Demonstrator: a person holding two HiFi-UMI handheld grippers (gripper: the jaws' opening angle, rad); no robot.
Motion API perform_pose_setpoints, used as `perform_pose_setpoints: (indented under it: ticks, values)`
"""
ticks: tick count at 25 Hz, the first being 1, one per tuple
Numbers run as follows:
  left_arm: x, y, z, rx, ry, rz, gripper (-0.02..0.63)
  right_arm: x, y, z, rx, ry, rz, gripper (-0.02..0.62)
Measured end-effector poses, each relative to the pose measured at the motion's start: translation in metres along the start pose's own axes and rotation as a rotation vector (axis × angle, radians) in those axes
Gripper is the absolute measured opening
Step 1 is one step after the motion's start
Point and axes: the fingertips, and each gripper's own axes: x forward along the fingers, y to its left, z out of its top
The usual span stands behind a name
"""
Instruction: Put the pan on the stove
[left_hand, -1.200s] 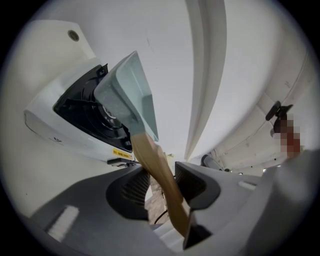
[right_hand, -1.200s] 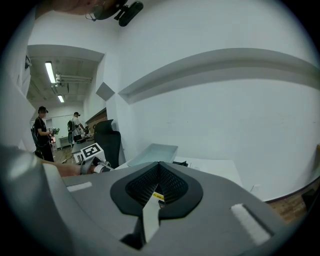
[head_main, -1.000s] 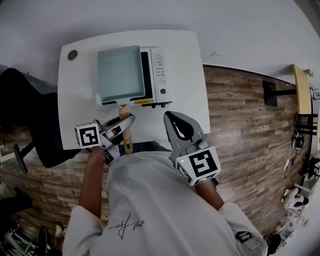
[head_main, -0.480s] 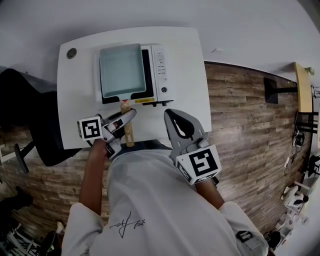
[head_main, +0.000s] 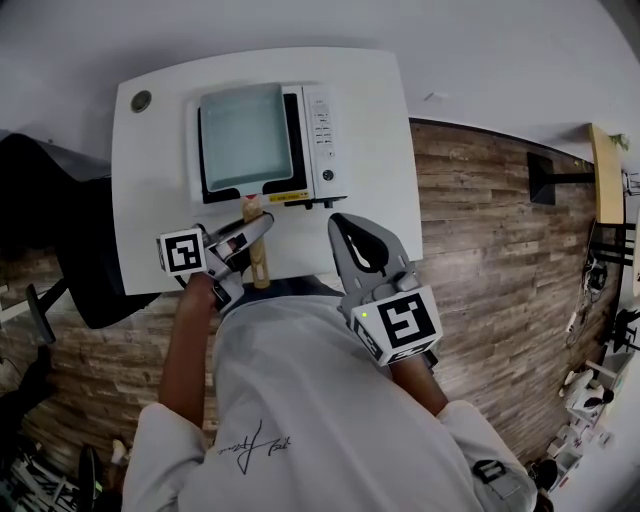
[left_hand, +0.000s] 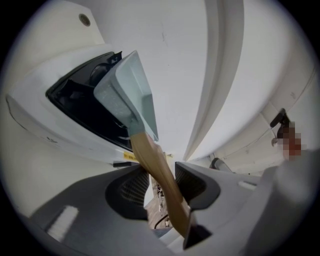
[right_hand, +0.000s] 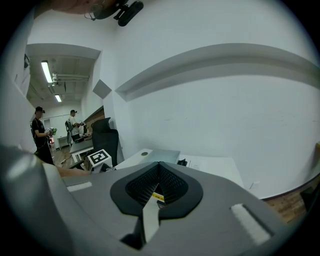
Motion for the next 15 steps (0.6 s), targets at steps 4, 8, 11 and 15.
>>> perform_pose_setpoints:
  ticks: [4,8,11,15]
  values:
    - [0.001,0.000,0.001,-0.004,-0.004,-0.035,0.199,0.000,-0.001,-0.004,0.012,-0.001,-0.006,-0.003]
    - [0.004,-0.003,0.002,-0.005,-0.002,-0.072,0.199,0.002,-0.003,-0.005,0.011,0.008,-0.002,-0.003]
    - [0.004,-0.005,0.004,0.001,-0.028,-0.090,0.223,0.002,0.000,-0.010,0.012,0.011,0.005,-0.003]
    - [0.001,-0.010,0.004,-0.003,-0.072,-0.124,0.310,0.003,0.002,-0.015,0.011,0.023,0.015,-0.003]
